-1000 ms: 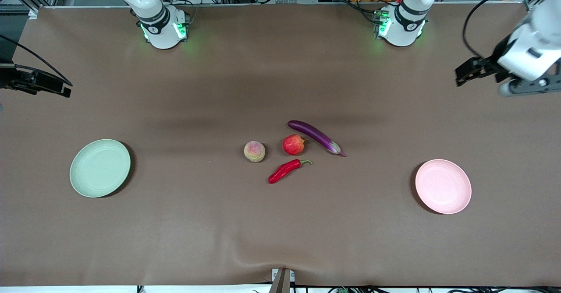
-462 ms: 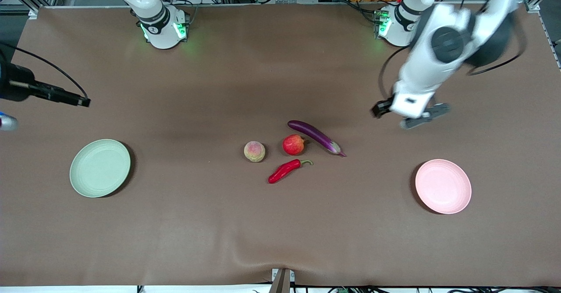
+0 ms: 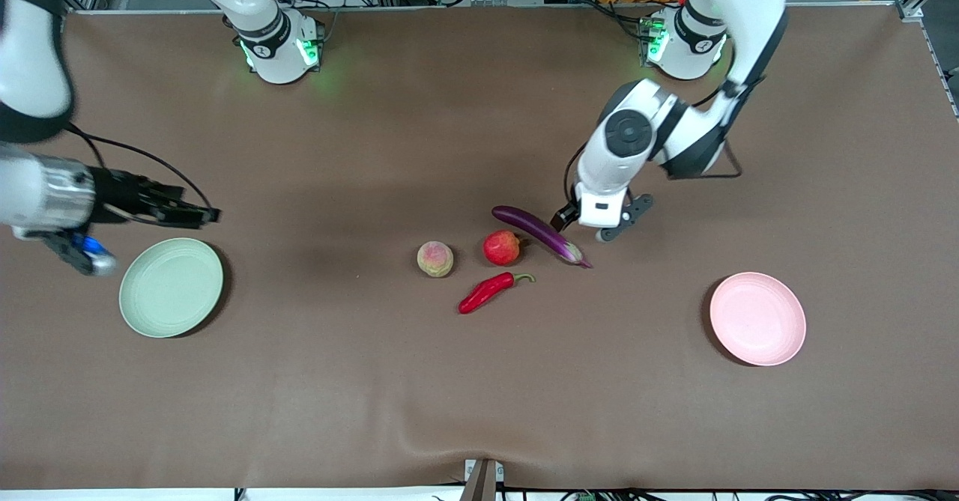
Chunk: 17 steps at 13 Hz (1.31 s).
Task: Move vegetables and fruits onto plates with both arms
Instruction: 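Grasp the purple eggplant with the left gripper while the right gripper reaches the peach, then carry the eggplant onto the pink plate while the right gripper grasps the peach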
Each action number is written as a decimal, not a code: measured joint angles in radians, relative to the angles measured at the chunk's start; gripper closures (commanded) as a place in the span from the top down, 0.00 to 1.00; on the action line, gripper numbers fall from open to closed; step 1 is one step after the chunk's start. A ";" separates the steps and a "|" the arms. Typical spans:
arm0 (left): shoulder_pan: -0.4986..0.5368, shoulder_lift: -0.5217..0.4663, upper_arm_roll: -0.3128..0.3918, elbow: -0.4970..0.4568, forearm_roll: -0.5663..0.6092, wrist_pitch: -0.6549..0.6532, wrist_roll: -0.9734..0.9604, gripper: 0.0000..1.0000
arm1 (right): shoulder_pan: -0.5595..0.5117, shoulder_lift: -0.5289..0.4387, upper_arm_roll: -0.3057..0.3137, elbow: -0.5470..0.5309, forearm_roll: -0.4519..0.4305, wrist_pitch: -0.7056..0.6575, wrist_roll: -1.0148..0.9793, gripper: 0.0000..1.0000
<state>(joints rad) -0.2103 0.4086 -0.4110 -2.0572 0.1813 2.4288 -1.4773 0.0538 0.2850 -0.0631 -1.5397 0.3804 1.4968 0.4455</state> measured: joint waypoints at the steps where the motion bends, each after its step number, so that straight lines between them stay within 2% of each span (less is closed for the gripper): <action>1: -0.008 0.039 0.000 0.014 0.052 0.022 -0.073 0.83 | 0.030 0.019 0.001 0.000 0.002 0.021 0.020 1.00; 3: -0.016 0.107 -0.001 0.050 0.115 0.056 -0.164 0.82 | 0.095 0.052 0.004 0.000 0.008 0.069 0.062 1.00; 5: -0.021 0.152 -0.001 0.084 0.126 0.076 -0.187 0.76 | 0.149 0.086 0.005 -0.001 0.008 0.110 0.082 1.00; 6: -0.026 0.170 0.000 0.095 0.126 0.090 -0.196 0.55 | 0.168 0.109 0.005 -0.001 0.010 0.131 0.094 1.00; 7: -0.034 0.184 0.000 0.100 0.127 0.105 -0.203 0.17 | 0.179 0.132 0.005 -0.002 0.021 0.148 0.109 1.00; 8: -0.040 0.195 0.000 0.101 0.136 0.117 -0.211 0.00 | 0.188 0.153 0.005 -0.002 0.040 0.166 0.133 1.00; 14: -0.033 0.204 0.007 0.118 0.244 0.120 -0.197 0.00 | 0.324 0.233 0.006 -0.046 0.063 0.414 0.350 1.00; 17: 0.060 0.128 0.009 0.148 0.257 0.008 -0.013 0.00 | 0.404 0.276 0.006 -0.052 0.063 0.534 0.409 1.00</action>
<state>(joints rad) -0.1500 0.5363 -0.4022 -1.9090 0.4380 2.4372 -1.4900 0.4576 0.5607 -0.0566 -1.5921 0.4437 2.0312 0.8550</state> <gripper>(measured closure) 0.634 0.000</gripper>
